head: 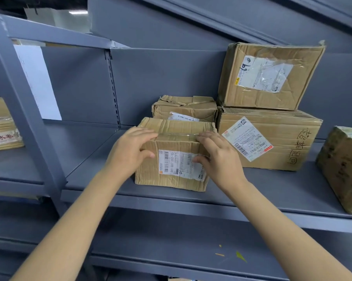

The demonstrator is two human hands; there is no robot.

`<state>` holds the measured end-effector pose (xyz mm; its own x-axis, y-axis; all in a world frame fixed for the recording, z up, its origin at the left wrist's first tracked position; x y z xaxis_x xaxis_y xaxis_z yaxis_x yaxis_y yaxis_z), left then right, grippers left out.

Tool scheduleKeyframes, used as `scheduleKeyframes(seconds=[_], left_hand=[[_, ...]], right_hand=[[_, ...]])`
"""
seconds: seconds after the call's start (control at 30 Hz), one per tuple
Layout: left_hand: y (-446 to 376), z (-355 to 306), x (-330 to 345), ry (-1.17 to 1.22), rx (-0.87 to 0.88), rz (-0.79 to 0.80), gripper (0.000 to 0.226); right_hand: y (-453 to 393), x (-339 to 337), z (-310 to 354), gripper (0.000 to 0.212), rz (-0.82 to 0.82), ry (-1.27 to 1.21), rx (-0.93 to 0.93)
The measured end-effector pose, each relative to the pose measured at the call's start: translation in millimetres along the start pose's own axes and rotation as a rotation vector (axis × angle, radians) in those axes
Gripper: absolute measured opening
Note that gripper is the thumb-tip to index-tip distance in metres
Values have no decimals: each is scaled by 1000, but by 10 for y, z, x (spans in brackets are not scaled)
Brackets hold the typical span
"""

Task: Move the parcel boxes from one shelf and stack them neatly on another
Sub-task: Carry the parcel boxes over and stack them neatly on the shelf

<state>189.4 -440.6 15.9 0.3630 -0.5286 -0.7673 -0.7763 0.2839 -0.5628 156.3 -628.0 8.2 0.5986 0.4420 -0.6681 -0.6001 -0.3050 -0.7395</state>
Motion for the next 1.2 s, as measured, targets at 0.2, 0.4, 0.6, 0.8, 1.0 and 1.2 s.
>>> scheduleKeyframes(seconds=[0.2, 0.4, 0.6, 0.8, 1.0, 1.2], left_hand=[[-110, -310, -533, -101, 73, -102, 53], [-615, -655, -1128, -196, 186, -242, 49], [-1474, -351, -885, -145, 200, -134, 45], [-2082, 31, -566, -38, 185, -104, 43], [-2423, 122, -316, 54, 200, -33, 39], [-2593, 108, -149, 84, 206, -3, 45]], right_hand=[[-295, -556, 99, 27, -196, -69, -160], [-1004, -1098, 43, 31, -272, 49, -237], [-1590, -784, -331, 24, -155, 257, -82], [-2089, -468, -626, 22, 2, 416, 42], [-2208, -229, -957, 6, 80, 543, 236], [-2316, -229, -1049, 17, 126, 650, 334]])
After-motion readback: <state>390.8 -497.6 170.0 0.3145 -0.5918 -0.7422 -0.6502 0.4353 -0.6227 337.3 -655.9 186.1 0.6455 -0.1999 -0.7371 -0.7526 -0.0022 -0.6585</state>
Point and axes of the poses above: each hand's wrist, its own y-axis away from the middle knuckle, its own x-axis out of the palm, z = x × y, the point moved 9 cm from there along -y, towards the middle knuckle, and after that the axes turned 6 degrees about z, right-handed, at the moved point
